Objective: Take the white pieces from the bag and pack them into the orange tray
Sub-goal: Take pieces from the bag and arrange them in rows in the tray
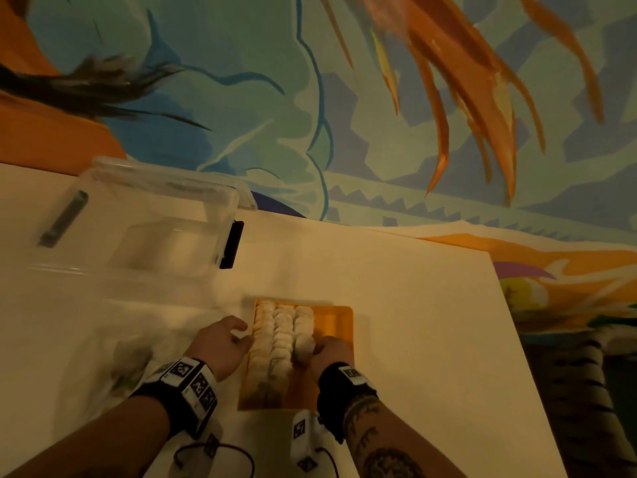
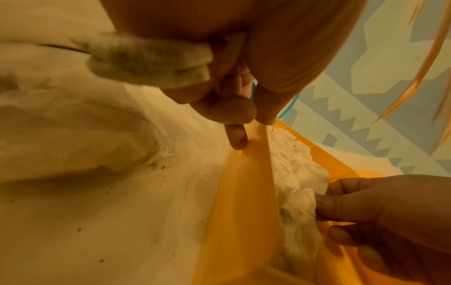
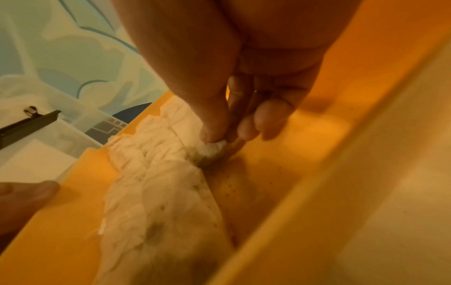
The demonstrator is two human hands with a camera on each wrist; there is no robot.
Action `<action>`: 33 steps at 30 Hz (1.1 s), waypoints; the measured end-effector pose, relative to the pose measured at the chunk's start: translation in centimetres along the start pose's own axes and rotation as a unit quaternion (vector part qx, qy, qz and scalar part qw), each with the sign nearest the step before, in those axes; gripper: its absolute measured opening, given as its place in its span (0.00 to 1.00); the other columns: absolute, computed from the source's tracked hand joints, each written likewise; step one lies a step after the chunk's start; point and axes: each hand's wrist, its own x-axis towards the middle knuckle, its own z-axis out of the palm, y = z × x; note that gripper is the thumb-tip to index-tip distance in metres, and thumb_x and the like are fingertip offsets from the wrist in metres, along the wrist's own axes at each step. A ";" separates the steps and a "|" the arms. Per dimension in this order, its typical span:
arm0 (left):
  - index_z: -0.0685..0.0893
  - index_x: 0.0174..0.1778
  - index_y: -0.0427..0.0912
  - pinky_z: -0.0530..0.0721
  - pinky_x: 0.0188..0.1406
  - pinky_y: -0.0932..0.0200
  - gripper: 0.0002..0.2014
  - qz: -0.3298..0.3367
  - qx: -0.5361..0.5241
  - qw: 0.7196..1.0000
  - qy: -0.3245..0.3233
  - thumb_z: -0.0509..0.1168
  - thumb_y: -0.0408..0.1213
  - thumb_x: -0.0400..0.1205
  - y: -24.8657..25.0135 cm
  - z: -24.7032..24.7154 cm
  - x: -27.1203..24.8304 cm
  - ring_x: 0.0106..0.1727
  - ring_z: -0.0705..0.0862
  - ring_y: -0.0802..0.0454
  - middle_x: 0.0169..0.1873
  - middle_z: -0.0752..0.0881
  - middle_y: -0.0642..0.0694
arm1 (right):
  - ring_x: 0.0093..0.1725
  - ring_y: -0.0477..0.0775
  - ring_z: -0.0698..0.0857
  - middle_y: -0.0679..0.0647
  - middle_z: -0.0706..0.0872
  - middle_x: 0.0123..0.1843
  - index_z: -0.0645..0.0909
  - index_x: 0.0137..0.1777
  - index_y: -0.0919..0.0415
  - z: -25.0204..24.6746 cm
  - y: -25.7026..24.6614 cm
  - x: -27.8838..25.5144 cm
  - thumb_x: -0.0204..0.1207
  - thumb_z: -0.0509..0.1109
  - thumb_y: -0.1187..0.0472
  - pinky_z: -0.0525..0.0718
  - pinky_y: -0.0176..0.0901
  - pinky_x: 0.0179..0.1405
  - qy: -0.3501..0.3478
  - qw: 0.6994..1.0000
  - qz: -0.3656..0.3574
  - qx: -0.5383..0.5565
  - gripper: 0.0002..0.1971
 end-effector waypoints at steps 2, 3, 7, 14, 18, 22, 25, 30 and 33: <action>0.81 0.63 0.54 0.86 0.56 0.53 0.15 -0.002 -0.003 1.000 -0.004 0.68 0.51 0.81 -0.1 0.0 0.2 0.50 0.87 0.47 0.56 0.88 0.46 | 0.54 0.59 0.86 0.55 0.85 0.51 0.81 0.48 0.50 0.1 -0.3 0.4 0.78 0.71 0.56 0.84 0.42 0.49 0.007 1.000 0.005 0.014 0.02; 0.81 0.63 0.54 0.87 0.56 0.53 0.16 -0.002 -0.004 1.000 -0.006 0.68 0.51 0.81 -0.2 0.0 0.3 0.49 0.87 0.47 0.56 0.88 0.46 | 0.52 0.59 0.86 0.54 0.86 0.50 0.82 0.49 0.51 0.2 -0.4 0.7 0.76 0.72 0.57 0.84 0.43 0.48 0.007 1.000 0.004 0.019 0.04; 0.81 0.62 0.54 0.87 0.55 0.53 0.16 -0.003 0.001 1.000 -0.009 0.69 0.51 0.80 -0.2 -0.1 0.6 0.46 0.87 0.48 0.56 0.88 0.47 | 0.56 0.60 0.86 0.55 0.87 0.57 0.83 0.62 0.57 0.2 -0.4 1.3 0.76 0.71 0.59 0.85 0.44 0.53 0.014 1.000 0.014 0.017 0.14; 0.82 0.62 0.53 0.87 0.54 0.54 0.16 -0.003 0.001 1.000 -0.006 0.69 0.52 0.80 -0.3 -0.1 0.7 0.45 0.86 0.50 0.55 0.88 0.47 | 0.63 0.62 0.84 0.59 0.85 0.65 0.80 0.68 0.58 -0.1 -0.6 1.5 0.82 0.64 0.61 0.82 0.43 0.56 0.019 1.000 0.003 -0.005 0.16; 0.82 0.60 0.53 0.88 0.54 0.52 0.16 -0.002 -0.009 1.000 -0.009 0.70 0.52 0.79 -0.4 -0.1 0.6 0.45 0.87 0.50 0.54 0.89 0.48 | 0.63 0.61 0.84 0.58 0.86 0.65 0.81 0.68 0.57 -0.1 -0.6 1.8 0.81 0.66 0.58 0.83 0.47 0.63 0.024 0.999 0.002 0.028 0.16; 0.82 0.62 0.51 0.81 0.50 0.59 0.17 0.009 0.001 1.000 -0.014 0.70 0.52 0.80 -0.3 -0.6 0.4 0.45 0.83 0.53 0.55 0.89 0.47 | 0.64 0.60 0.84 0.57 0.85 0.66 0.80 0.70 0.56 -0.1 -0.8 1.5 0.81 0.67 0.56 0.83 0.50 0.65 0.020 0.999 -0.013 0.031 0.18; 0.82 0.59 0.52 0.77 0.47 0.58 0.13 0.033 -0.041 0.998 0.027 0.66 0.52 0.82 0.8 -1.4 -0.4 0.45 0.83 0.54 0.49 0.89 0.49 | 0.68 0.60 0.81 0.56 0.82 0.70 0.74 0.76 0.56 -0.7 -0.8 0.6 0.81 0.67 0.57 0.81 0.48 0.66 0.040 0.997 -0.013 0.069 0.23; 0.84 0.52 0.50 0.73 0.31 0.56 0.20 0.064 -0.346 0.936 0.014 0.51 0.56 0.88 5.9 -2.1 -2.7 0.29 0.77 0.51 0.36 0.88 0.45 | 0.55 0.49 0.87 0.42 0.86 0.55 0.82 0.58 0.46 -2.0 -1.3 -4.2 0.77 0.72 0.51 0.87 0.50 0.59 0.007 0.965 -0.194 0.179 0.10; 0.84 0.57 0.44 0.67 0.28 0.56 0.24 0.050 -0.542 0.838 -0.032 0.48 0.56 0.89 8.8 -1.8 -4.0 0.27 0.71 0.52 0.35 0.84 0.44 | 0.51 0.39 0.86 0.40 0.87 0.54 0.81 0.55 0.41 -2.6 -1.3 -7.0 0.70 0.76 0.44 0.87 0.42 0.55 -0.054 0.942 -0.276 0.181 0.14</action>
